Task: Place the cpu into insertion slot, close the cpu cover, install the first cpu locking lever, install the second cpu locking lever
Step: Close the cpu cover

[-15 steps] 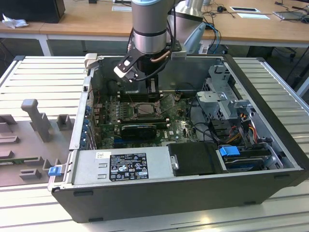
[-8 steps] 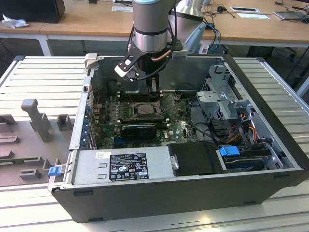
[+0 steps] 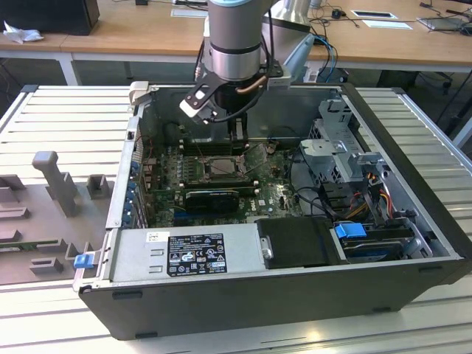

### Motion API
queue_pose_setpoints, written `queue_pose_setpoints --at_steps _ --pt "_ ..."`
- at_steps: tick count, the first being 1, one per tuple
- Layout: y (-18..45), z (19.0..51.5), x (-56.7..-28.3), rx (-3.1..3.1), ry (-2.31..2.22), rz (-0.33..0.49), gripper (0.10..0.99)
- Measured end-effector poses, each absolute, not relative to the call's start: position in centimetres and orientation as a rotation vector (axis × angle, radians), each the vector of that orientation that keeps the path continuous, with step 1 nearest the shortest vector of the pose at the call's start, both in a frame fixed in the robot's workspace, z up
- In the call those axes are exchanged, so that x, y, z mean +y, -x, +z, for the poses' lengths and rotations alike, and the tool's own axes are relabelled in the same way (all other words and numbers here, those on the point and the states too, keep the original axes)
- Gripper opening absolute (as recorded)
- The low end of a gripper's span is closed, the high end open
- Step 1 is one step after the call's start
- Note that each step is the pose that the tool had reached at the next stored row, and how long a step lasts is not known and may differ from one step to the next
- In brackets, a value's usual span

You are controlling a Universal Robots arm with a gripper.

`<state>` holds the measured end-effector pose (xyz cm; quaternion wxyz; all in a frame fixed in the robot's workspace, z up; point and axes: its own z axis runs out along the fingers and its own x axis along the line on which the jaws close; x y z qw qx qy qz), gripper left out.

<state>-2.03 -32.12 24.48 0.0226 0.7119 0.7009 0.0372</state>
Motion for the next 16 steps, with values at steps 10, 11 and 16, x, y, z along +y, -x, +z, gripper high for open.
queue_pose_setpoints --at_steps 10,11,16 --pt "1.64 24.48 -32.12 2.170 -2.206 0.115 0.106" --pt "1.51 24.48 -32.11 2.170 -2.206 0.115 0.106" --pt "1.11 24.57 -32.12 2.170 -2.206 0.115 0.106"
